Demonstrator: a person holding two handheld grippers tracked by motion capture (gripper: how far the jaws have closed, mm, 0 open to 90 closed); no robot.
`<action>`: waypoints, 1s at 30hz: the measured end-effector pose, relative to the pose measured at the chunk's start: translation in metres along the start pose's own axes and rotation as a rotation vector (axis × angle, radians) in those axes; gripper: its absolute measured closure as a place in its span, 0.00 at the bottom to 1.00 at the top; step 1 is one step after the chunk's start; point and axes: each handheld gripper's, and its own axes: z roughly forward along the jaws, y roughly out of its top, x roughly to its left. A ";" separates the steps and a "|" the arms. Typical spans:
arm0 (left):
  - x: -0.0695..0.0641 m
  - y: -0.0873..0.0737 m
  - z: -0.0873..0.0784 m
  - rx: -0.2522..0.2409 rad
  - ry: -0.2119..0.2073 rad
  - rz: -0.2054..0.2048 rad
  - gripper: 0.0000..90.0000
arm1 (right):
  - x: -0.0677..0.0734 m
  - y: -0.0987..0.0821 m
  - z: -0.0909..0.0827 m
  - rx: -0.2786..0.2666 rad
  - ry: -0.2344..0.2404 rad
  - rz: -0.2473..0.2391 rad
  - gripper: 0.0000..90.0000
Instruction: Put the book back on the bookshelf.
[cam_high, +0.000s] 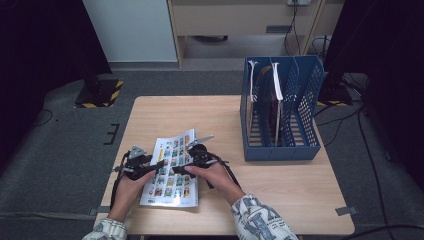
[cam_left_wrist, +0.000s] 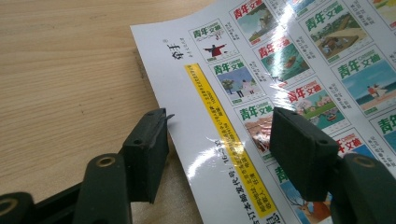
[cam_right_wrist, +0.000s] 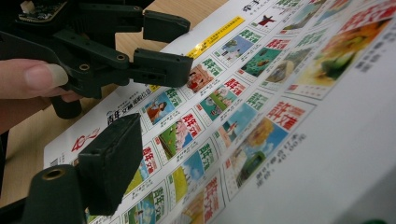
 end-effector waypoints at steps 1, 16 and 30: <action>0.000 0.000 0.000 0.000 0.001 -0.001 0.41 | 0.001 0.000 0.001 0.004 -0.003 0.006 0.20; 0.005 0.002 -0.004 0.003 0.003 -0.012 0.41 | -0.006 0.004 -0.006 -0.016 -0.050 0.103 0.63; 0.001 0.011 -0.016 -0.099 0.020 -0.025 0.23 | 0.004 0.011 -0.023 -0.097 -0.095 0.012 0.76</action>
